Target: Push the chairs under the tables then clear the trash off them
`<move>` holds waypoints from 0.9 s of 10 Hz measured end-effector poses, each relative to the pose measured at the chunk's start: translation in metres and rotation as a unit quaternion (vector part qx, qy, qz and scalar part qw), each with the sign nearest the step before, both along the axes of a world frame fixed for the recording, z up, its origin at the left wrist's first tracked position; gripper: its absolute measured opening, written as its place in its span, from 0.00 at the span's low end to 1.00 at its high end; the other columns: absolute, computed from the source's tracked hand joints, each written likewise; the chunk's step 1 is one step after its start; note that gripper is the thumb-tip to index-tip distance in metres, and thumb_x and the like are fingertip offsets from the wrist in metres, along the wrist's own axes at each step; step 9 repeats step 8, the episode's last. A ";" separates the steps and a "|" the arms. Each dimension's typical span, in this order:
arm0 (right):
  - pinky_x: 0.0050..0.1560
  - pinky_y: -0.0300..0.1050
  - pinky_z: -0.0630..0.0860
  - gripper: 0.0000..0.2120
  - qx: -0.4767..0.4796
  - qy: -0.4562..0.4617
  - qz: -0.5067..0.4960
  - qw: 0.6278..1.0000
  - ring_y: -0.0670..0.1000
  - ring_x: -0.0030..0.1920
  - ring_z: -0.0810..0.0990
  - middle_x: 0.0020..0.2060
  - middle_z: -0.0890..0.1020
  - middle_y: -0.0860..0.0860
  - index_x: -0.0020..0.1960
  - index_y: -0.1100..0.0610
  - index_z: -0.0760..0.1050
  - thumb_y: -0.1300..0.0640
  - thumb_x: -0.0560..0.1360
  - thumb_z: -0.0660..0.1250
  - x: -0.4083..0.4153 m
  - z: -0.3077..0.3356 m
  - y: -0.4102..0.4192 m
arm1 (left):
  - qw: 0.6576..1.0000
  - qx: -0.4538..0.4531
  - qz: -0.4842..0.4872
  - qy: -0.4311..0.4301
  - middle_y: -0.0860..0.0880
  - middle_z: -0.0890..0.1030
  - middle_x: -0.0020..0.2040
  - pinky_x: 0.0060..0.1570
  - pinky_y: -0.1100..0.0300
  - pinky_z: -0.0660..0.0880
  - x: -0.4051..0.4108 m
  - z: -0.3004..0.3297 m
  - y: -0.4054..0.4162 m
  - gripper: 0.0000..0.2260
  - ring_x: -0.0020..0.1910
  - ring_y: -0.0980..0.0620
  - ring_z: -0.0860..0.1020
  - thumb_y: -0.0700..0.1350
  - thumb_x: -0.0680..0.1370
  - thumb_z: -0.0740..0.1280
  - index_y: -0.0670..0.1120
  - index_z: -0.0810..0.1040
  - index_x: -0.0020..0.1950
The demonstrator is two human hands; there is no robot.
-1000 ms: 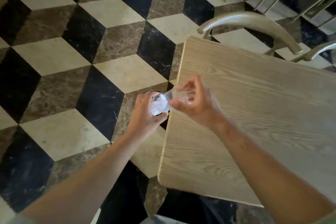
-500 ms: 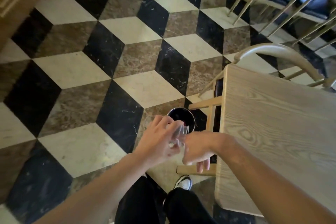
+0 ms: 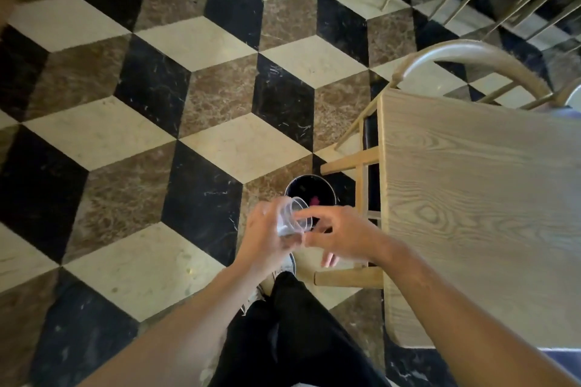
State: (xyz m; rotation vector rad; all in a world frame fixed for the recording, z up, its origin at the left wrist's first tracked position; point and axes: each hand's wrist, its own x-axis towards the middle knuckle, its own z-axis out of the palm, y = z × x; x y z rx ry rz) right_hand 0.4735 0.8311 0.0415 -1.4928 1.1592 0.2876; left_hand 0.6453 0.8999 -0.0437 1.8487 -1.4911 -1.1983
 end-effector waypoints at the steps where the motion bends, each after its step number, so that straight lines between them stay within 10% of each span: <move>1: 0.38 0.46 0.85 0.21 0.020 -0.015 -0.061 0.998 0.53 0.33 0.87 0.47 0.86 0.53 0.71 0.44 0.74 0.47 0.79 0.72 -0.009 -0.014 -0.012 | 0.998 0.044 -0.033 0.014 0.54 0.75 0.67 0.68 0.48 0.71 -0.011 -0.018 -0.024 0.30 0.67 0.52 0.72 0.52 0.74 0.77 0.59 0.70 0.74; 4: 0.32 0.44 0.73 0.09 -0.137 0.119 -0.289 0.940 0.51 0.35 0.81 0.37 0.84 0.51 0.55 0.48 0.83 0.48 0.81 0.65 -0.034 -0.116 -0.039 | 0.970 0.222 -0.027 -0.096 0.44 0.59 0.82 0.71 0.37 0.70 -0.038 -0.051 -0.116 0.50 0.78 0.37 0.64 0.50 0.70 0.79 0.55 0.50 0.84; 6: 0.50 0.50 0.76 0.22 -0.043 0.138 -0.297 0.944 0.62 0.59 0.80 0.62 0.82 0.58 0.76 0.47 0.69 0.50 0.82 0.61 -0.042 -0.164 -0.072 | 0.952 0.261 -0.063 -0.146 0.42 0.69 0.74 0.55 0.48 0.79 -0.048 -0.064 -0.192 0.35 0.64 0.40 0.77 0.51 0.76 0.70 0.48 0.61 0.81; 9: 0.54 0.53 0.78 0.31 0.053 0.163 -0.326 0.930 0.61 0.58 0.80 0.65 0.79 0.58 0.82 0.44 0.54 0.48 0.82 0.61 -0.043 -0.185 -0.081 | 0.952 0.242 -0.095 -0.164 0.43 0.72 0.70 0.44 0.56 0.73 -0.053 -0.071 -0.241 0.25 0.53 0.45 0.80 0.48 0.80 0.67 0.47 0.68 0.77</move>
